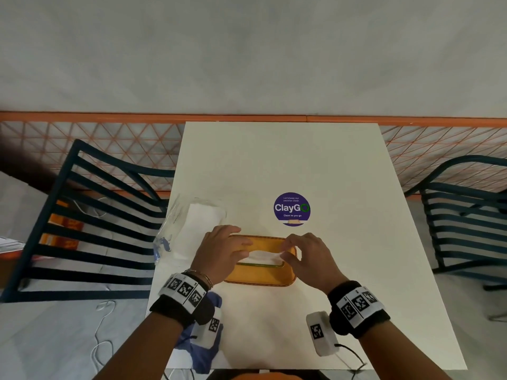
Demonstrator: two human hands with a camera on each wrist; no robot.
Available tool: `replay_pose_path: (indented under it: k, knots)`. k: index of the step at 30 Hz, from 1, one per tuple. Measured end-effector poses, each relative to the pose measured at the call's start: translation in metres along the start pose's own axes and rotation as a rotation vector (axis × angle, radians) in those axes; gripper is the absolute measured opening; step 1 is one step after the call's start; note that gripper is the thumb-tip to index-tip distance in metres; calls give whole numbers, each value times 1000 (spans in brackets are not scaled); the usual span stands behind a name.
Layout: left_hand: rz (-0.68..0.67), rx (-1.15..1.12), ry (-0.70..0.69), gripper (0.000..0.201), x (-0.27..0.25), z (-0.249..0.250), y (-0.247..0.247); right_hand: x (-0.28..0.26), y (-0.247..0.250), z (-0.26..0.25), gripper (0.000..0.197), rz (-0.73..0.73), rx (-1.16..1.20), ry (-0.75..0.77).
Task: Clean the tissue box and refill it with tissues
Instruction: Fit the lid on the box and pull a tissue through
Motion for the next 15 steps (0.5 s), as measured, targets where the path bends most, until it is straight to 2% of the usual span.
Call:
replay_pose_path:
  k: [3, 7, 10, 11, 13, 15]
  knots:
    - [-94, 31, -29, 35, 6, 18, -9, 3, -3, -9, 15, -37, -37, 63]
    - [-82, 62, -50, 21, 12, 31, -10, 7, -10, -18, 29, -82, -123, 142]
    - [-36, 53, -73, 17, 13, 31, -5, 9, -12, -21, 12, -101, -138, 178]
    - [-28, 56, -80, 16, 12, 31, -2, 10, -12, -20, 5, -108, -122, 171]
    - [-36, 43, -78, 18, 9, 28, 0, 10, -10, -14, 6, -123, -26, 93]
    - [-78, 47, -81, 32, 5, 26, -2, 10, -7, -5, 5, -134, 101, 1]
Point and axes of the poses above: each hand's wrist, its own x-axis towards the middle knuckle, its own y-axis out of the back of the hand, z = x × y, the point moved 8 cm from there along x, towards the middle knuckle
